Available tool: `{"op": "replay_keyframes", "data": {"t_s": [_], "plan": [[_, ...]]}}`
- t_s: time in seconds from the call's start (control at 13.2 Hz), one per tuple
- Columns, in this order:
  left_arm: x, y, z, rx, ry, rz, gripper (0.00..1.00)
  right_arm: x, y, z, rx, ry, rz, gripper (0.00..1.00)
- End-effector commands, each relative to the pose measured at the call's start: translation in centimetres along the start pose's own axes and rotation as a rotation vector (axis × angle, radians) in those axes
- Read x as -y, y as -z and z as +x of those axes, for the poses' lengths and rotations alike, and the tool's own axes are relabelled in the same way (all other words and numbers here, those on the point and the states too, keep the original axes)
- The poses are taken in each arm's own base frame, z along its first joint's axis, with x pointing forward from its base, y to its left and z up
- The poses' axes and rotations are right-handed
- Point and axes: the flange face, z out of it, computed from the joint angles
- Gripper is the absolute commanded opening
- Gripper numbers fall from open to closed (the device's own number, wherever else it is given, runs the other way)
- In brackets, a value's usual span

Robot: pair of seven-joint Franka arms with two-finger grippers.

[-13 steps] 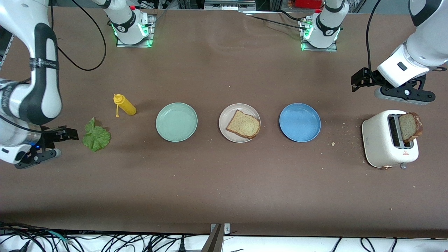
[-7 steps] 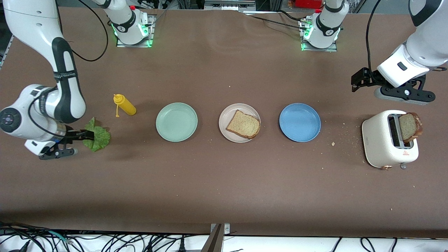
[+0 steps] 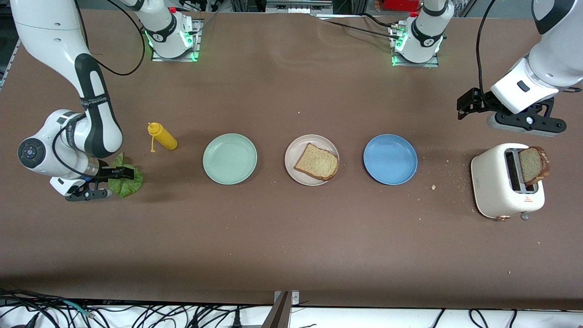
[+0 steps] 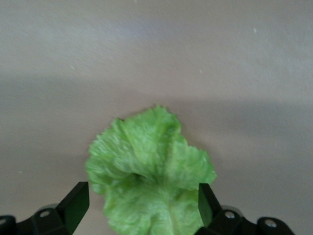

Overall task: Make sandwich in beige plate with both arms
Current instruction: 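Lift the lettuce leaf with the right gripper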

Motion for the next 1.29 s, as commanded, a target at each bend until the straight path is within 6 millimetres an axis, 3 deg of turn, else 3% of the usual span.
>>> {"op": "replay_keyframes", "data": {"t_s": [0.0,0.23,0.3,0.53,0.61,0.68,0.91,1.21], "plan": [[-0.1,0.3,-0.1,0.005,0.010,-0.024,1.00,-0.4,-1.0,-0.7,0.000,-0.024,0.018,0.98],[-0.1,0.3,-0.1,0.007,0.012,-0.024,1.00,-0.6,-2.4,-0.9,0.018,-0.030,0.026,0.85],[-0.1,0.3,-0.1,0.007,0.012,-0.024,1.00,-0.4,-2.8,-0.9,0.025,-0.026,0.033,0.77],[-0.1,0.3,-0.1,0.007,0.012,-0.024,1.00,0.1,-2.9,-0.8,0.026,-0.027,0.049,0.21],[-0.1,0.3,-0.1,0.007,0.012,-0.024,1.00,0.1,-2.9,-0.9,0.029,-0.027,0.051,0.06],[-0.3,0.3,-0.1,0.007,0.010,-0.024,1.00,0.1,-2.6,-0.9,0.028,-0.025,0.052,0.00],[-0.2,0.3,-0.1,0.007,0.010,-0.024,1.00,0.2,-0.9,-0.6,0.015,-0.017,0.059,0.00],[0.1,0.3,-0.2,0.007,0.009,-0.024,1.00,0.6,4.2,0.1,0.013,0.010,0.082,0.00]]}}
